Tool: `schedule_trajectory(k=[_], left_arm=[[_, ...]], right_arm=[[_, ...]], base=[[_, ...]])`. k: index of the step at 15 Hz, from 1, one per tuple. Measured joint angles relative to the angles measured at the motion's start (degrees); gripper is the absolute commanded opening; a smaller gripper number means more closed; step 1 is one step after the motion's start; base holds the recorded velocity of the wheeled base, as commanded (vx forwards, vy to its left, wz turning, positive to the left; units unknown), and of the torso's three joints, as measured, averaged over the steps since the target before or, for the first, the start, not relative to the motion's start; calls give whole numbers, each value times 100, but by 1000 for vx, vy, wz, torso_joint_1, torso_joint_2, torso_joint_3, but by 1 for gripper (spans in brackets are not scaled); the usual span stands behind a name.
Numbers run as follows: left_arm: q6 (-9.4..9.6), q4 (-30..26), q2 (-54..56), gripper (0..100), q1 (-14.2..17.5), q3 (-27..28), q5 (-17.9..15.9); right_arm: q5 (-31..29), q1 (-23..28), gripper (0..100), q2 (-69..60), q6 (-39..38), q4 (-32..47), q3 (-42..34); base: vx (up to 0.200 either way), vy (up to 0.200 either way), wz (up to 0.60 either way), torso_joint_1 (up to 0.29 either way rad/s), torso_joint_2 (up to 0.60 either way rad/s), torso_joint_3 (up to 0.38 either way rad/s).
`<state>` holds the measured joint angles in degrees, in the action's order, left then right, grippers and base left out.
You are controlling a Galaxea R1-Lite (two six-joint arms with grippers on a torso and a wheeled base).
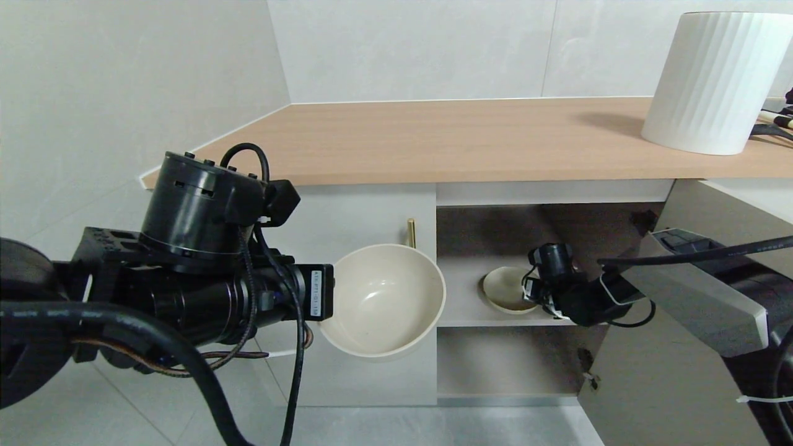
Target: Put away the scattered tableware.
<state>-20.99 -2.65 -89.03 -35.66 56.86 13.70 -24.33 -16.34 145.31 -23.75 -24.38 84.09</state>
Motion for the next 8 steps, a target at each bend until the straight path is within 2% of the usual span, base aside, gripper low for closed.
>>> schedule_trajectory(k=[8], left_arm=[[2,-2,-39,0,-15,-11,0]], right_arm=[[-22,-22,100,-94,-252,-6,2]], base=[[0,0,0,0,0,0]])
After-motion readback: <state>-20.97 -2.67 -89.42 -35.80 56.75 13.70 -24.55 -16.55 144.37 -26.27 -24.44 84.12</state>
